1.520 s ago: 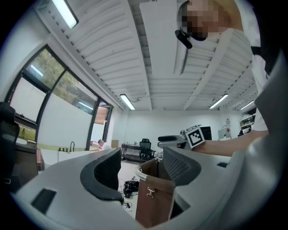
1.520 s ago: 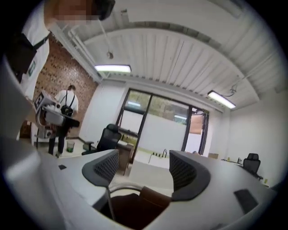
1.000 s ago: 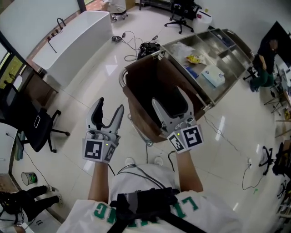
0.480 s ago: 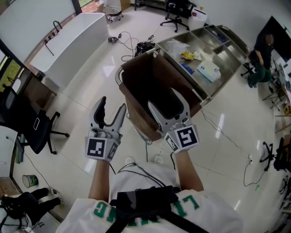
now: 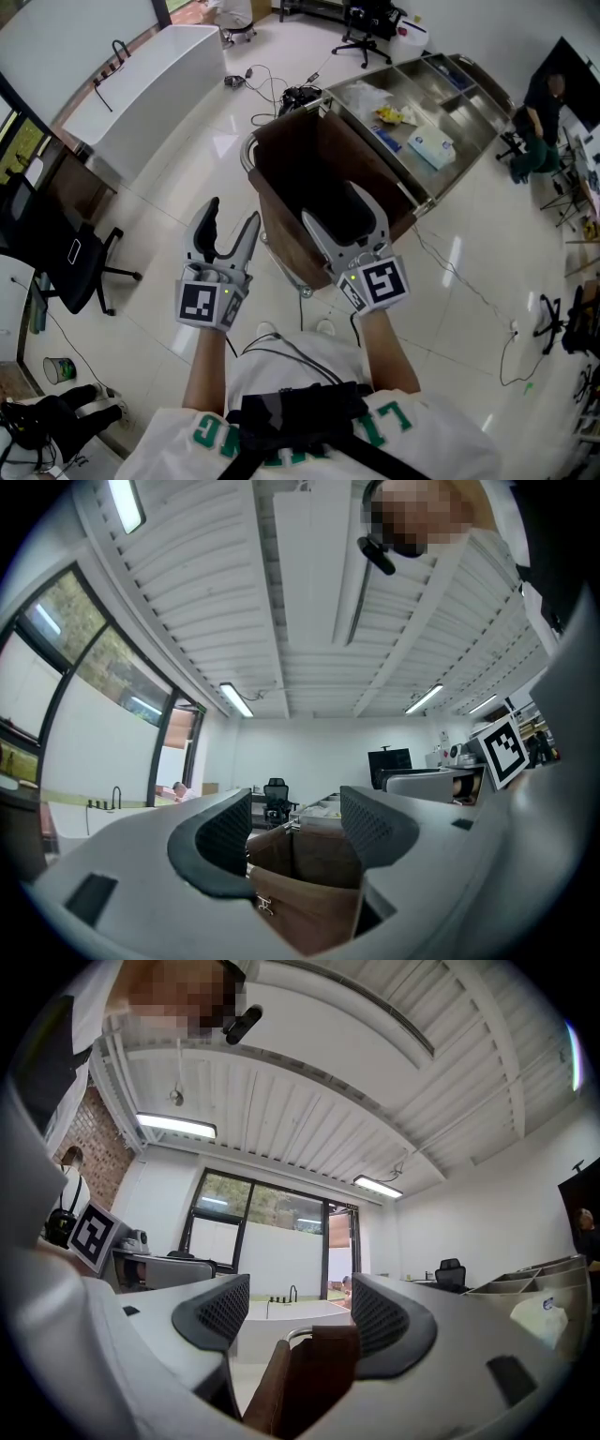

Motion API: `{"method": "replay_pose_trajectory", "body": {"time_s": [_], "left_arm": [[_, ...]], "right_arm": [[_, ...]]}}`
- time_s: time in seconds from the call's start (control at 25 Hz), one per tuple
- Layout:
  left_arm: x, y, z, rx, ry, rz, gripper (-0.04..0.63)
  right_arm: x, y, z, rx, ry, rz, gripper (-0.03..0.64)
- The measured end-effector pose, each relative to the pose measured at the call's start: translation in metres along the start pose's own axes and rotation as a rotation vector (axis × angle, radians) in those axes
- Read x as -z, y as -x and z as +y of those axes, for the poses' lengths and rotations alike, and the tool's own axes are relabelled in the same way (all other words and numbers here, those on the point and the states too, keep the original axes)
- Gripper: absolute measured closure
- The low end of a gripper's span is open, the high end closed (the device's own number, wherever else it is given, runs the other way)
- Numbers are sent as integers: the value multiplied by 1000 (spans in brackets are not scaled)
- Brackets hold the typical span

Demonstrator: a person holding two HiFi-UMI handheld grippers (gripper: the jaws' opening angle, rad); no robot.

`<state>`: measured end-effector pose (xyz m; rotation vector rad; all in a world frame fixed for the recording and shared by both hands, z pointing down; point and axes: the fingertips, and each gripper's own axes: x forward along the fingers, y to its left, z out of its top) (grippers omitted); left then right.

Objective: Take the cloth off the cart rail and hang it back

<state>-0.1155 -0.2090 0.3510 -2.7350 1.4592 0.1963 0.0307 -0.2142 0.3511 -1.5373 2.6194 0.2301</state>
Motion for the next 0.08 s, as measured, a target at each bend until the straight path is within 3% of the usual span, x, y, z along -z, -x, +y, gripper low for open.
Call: {"method": "replay_pose_trajectory", "body": {"time_s": [0.08], "left_arm": [[-8, -1, -6, 7, 23, 5, 310]], "right_arm": [[1, 0, 1, 0, 0, 2, 253]]}}
